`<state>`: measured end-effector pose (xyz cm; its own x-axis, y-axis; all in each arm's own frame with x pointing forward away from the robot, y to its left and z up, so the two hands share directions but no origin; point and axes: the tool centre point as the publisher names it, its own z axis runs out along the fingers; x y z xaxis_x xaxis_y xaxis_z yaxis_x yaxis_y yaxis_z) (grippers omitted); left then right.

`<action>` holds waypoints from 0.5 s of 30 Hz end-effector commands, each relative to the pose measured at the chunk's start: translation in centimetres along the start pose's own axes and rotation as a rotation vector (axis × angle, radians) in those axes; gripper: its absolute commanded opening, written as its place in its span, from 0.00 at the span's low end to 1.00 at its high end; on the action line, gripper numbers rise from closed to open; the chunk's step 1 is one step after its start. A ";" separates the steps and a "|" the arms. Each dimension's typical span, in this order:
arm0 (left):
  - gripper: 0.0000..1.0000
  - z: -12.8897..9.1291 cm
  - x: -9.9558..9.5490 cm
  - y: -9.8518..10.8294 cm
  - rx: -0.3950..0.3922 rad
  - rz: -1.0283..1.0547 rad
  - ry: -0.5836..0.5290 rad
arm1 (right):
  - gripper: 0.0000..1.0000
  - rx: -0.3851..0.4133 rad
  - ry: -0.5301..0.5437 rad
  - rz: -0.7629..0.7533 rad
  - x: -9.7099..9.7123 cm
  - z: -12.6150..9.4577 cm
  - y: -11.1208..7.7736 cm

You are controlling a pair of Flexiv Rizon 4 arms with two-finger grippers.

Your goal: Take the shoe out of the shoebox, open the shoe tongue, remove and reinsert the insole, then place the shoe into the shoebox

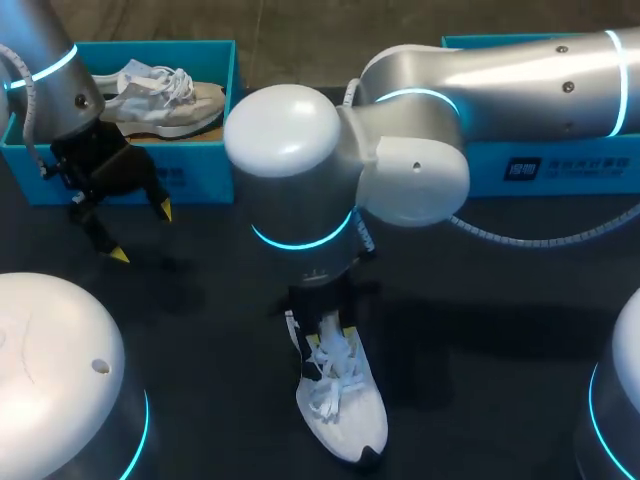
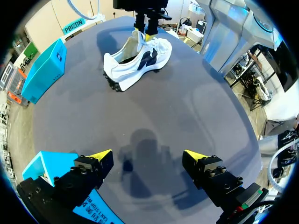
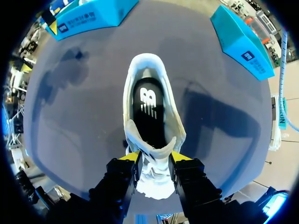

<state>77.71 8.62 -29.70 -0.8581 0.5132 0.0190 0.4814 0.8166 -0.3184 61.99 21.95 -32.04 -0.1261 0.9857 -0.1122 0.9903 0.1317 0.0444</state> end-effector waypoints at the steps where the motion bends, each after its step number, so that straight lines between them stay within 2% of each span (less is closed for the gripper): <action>1: 1.00 0.0 0.1 0.0 -0.001 0.001 -0.002 | 0.35 -0.035 -0.026 0.207 0.3 -1.4 -1.3; 8: 1.00 0.0 0.1 0.0 -0.001 0.001 -0.002 | 0.35 -0.030 -0.049 0.218 0.0 -1.9 -2.6; 10: 1.00 0.0 0.1 0.0 -0.001 0.001 -0.002 | 0.25 -0.026 -0.036 0.213 0.1 -1.5 -2.4; 11: 1.00 0.0 0.1 0.0 -0.001 0.001 -0.002 | 0.24 -0.018 -0.033 0.210 0.2 -1.1 -2.2; 15: 1.00 0.0 0.1 0.0 -0.001 0.001 -0.002 | 0.29 -0.003 -0.008 0.214 0.2 0.3 -1.4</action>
<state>77.71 8.62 -29.69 -0.8581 0.5132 0.0189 0.4814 0.8167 -0.3183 60.44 21.72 -30.81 -0.1675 0.9771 -0.1316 0.9834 0.1749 0.0472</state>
